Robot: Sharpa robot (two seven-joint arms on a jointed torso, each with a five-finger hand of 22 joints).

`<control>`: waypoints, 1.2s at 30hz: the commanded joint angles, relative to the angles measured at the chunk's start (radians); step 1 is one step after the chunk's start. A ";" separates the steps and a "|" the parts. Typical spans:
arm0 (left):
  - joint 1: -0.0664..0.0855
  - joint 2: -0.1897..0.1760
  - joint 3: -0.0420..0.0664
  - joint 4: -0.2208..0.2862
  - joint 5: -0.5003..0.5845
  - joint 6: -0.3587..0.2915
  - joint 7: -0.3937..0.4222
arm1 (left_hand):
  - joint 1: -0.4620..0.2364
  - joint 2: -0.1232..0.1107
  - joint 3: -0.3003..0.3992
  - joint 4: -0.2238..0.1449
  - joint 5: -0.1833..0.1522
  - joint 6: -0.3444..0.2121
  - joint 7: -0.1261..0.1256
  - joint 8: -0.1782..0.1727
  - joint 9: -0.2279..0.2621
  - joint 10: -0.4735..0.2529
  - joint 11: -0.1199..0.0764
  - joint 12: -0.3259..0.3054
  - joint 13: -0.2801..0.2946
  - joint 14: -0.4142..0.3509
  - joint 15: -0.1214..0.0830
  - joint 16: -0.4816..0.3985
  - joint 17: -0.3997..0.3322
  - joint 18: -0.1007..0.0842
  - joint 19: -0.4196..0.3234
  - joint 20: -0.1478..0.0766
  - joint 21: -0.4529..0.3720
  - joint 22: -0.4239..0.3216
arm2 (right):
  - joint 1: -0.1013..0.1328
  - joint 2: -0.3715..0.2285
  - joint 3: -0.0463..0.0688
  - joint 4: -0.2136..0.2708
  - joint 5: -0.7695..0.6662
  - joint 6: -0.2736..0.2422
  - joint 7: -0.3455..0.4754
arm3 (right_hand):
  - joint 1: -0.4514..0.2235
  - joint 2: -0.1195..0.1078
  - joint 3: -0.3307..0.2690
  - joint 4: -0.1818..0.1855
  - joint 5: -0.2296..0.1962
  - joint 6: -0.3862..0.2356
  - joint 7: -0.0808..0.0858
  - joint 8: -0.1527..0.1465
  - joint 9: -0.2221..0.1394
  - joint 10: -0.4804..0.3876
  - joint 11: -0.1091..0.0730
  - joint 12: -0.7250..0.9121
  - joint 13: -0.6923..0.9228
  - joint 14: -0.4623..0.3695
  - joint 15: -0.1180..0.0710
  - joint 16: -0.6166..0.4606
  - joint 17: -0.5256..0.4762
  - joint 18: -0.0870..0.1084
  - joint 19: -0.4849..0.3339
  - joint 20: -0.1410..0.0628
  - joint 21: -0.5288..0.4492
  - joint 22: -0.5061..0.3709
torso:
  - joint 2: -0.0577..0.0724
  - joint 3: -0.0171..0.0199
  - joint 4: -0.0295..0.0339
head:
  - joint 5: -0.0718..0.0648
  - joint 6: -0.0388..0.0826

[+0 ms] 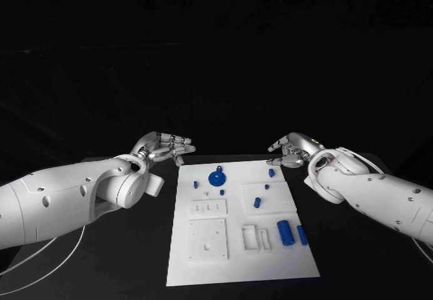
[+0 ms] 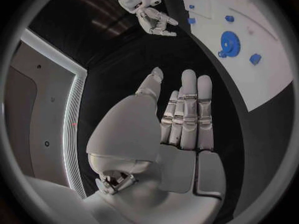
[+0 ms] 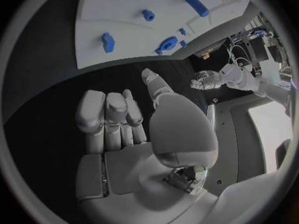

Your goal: Assemble the parts on the task board

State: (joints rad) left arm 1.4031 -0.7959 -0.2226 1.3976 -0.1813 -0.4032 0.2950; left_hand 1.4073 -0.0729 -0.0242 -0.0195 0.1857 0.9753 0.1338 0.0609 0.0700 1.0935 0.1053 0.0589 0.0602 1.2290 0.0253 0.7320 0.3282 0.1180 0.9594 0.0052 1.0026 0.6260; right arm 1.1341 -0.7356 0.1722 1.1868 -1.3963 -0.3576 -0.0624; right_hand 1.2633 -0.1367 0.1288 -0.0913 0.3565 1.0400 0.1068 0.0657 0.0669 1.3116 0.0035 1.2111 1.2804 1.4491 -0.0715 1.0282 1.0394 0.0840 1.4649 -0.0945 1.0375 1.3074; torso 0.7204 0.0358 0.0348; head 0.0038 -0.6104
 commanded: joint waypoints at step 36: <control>-0.003 -0.001 0.002 -0.008 -0.003 0.018 0.018 | 0.002 0.009 0.000 -0.011 0.003 -0.010 -0.001 0.002 0.000 -0.010 0.006 0.003 0.001 -0.002 -0.003 0.006 -0.002 0.011 -0.003 0.000 -0.005 0.003 | -0.020 0.056 0.006 -0.197 0.020 0.233 0.122 | -0.022 0.002 0.205 -0.185 0.150 -0.024 -0.041 -0.003 -0.001 -0.012 -0.052 -0.028 0.001 0.002 -0.034 -0.023 0.019 -0.020 0.059 -0.031 -0.001 0.134 | 0.003 0.0030 0.0027 | 0.000 -0.037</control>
State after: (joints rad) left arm 1.4001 -0.7978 -0.2220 1.3881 -0.1818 -0.3997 0.2983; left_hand 1.4073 -0.0729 -0.0255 -0.0266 0.1857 0.9728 0.1313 0.0609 0.0700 1.0898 0.1090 0.0589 0.0602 1.2290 0.0253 0.7320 0.3271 0.1154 0.9596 0.0053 1.0026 0.6278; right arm 1.1159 -0.6819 0.1773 0.9897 -1.3639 -0.1637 0.0460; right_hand 1.2501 -0.1341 0.3343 -0.2773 0.5111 1.0132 0.0725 0.0657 0.0669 1.3009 -0.0397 1.1863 1.2812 1.4519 -0.0997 1.0096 1.0572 0.0842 1.4649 -0.1163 1.0374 1.3074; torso 0.7231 0.0392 0.0388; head 0.0039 -0.6470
